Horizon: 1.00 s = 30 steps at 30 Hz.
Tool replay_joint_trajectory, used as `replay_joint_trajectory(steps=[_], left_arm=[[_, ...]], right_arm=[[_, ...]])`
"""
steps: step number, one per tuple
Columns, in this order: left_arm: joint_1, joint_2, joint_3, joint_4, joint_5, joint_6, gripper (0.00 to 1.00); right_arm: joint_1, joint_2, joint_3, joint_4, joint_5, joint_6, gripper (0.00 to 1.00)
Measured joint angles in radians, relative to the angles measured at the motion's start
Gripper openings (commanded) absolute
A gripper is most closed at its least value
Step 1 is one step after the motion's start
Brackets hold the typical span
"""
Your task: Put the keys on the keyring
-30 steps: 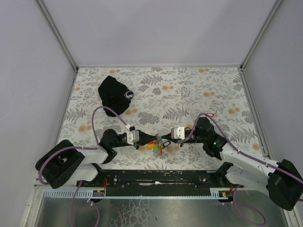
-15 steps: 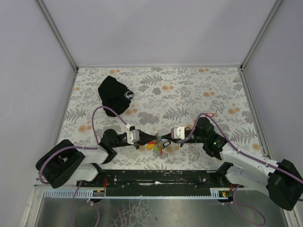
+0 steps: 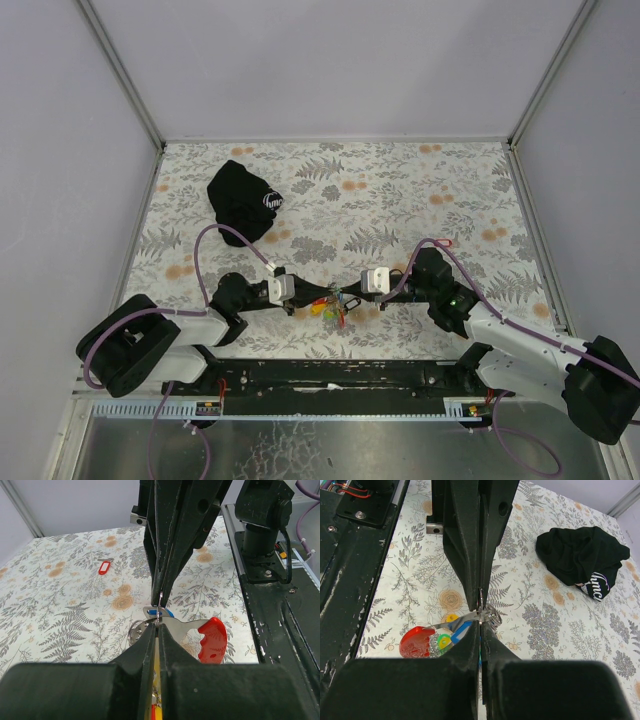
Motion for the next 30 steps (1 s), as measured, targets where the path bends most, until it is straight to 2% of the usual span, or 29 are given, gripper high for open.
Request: replay_joint_trajectory(steps=[30], left_arm=[[0.014, 0.035, 0.040, 0.004, 0.101, -0.035, 0.00]], right_arm=[[0.017, 0.014, 0.018, -0.019, -0.005, 0.006, 0.00]])
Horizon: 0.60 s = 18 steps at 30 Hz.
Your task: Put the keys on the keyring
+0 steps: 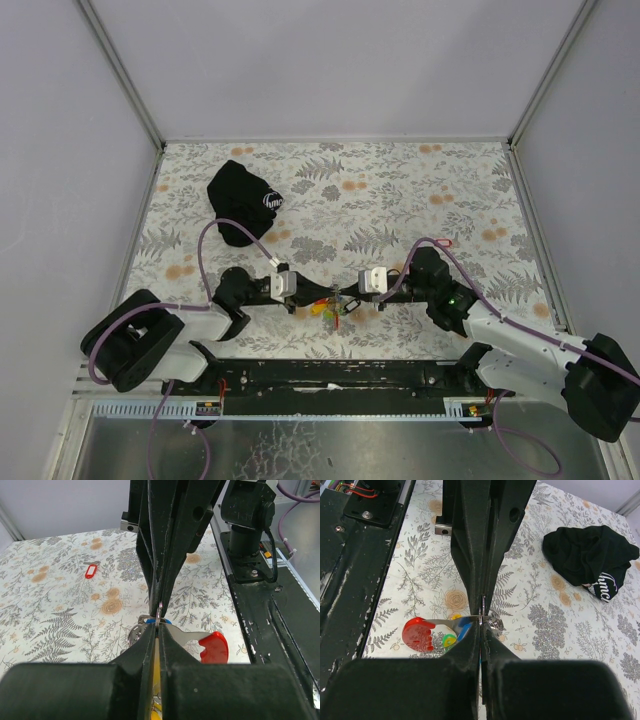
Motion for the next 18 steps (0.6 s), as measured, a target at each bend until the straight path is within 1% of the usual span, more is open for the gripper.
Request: replay_joint_trajectory(steps=[9, 13, 18], left_arm=[[0.000, -0.031, 0.014, -0.057, -0.009, 0.000, 0.00], [-0.009, -0.066, 0.032, -0.136, -0.036, 0.012, 0.00], [-0.042, -0.141, 0.064, -0.312, -0.104, 0.084, 0.00]], right_arm=[[0.009, -0.023, 0.003, -0.026, 0.017, -0.016, 0.00], [0.012, -0.034, 0.014, -0.052, 0.038, -0.029, 0.00], [0.012, -0.035, 0.041, -0.106, 0.063, -0.045, 0.00]])
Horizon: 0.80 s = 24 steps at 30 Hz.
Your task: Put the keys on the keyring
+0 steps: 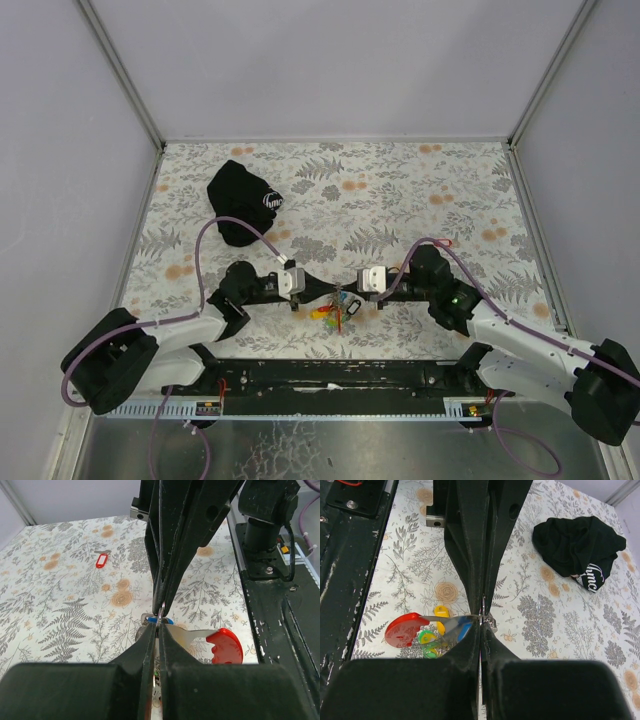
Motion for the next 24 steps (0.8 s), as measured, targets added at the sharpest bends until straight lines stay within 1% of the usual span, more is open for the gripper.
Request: replay_joint_trajectory(steps=[3, 6, 9, 17, 24], left_arm=[[-0.015, -0.026, 0.012, -0.071, -0.034, 0.038, 0.00], [-0.025, -0.041, 0.013, -0.098, -0.052, 0.057, 0.00], [-0.026, -0.048, 0.011, -0.096, -0.063, 0.061, 0.00], [-0.026, -0.053, -0.017, -0.074, -0.090, 0.061, 0.00], [-0.026, -0.053, -0.023, -0.062, -0.110, 0.061, 0.00]], right_arm=[[0.000, 0.000, 0.008, -0.020, 0.015, -0.006, 0.02], [0.000, 0.003, 0.023, -0.049, 0.020, -0.008, 0.07], [0.000, 0.003, 0.030, -0.059, 0.024, -0.011, 0.10], [0.008, 0.003, 0.044, -0.061, 0.024, -0.011, 0.15], [0.010, -0.001, 0.045, -0.060, 0.045, -0.011, 0.23]])
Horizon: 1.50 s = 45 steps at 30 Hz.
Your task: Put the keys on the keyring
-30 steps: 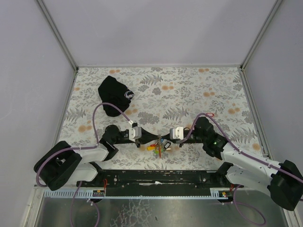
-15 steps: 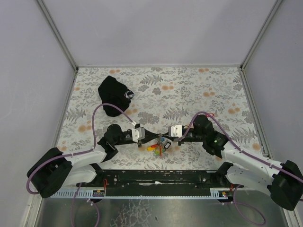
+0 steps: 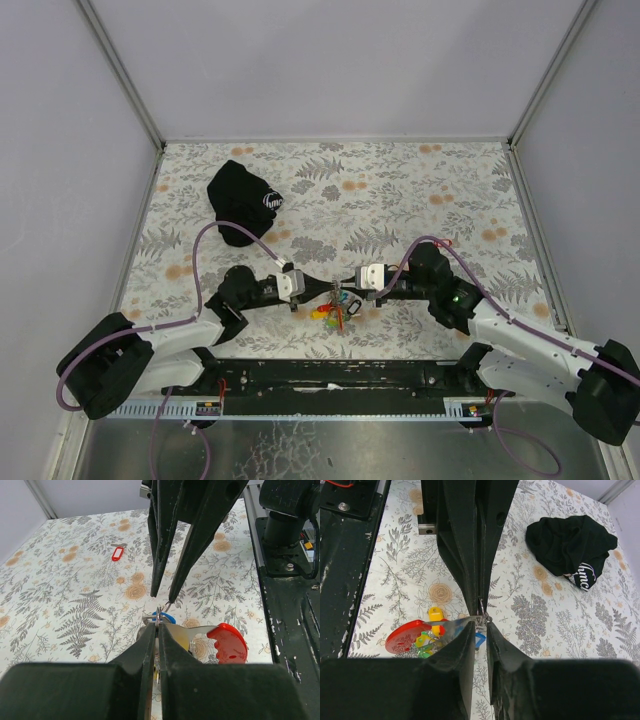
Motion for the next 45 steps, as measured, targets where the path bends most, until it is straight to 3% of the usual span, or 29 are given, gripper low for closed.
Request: replay_joint_trajectory(steps=[12, 24, 39, 45], left_arm=[[0.000, 0.000, -0.011, 0.025, -0.024, -0.016, 0.00], [0.000, 0.000, -0.016, 0.046, -0.086, -0.071, 0.00], [0.000, 0.014, -0.017, 0.083, -0.106, -0.091, 0.00], [0.000, 0.020, -0.017, 0.095, -0.107, -0.100, 0.00]], right_arm=[[0.002, -0.032, -0.011, 0.018, 0.051, 0.015, 0.35], [0.002, -0.030, -0.072, 0.119, 0.074, 0.102, 0.36], [0.003, 0.031, -0.096, 0.248, 0.111, 0.140, 0.28], [0.003, 0.047, -0.096, 0.251, 0.110, 0.140, 0.20]])
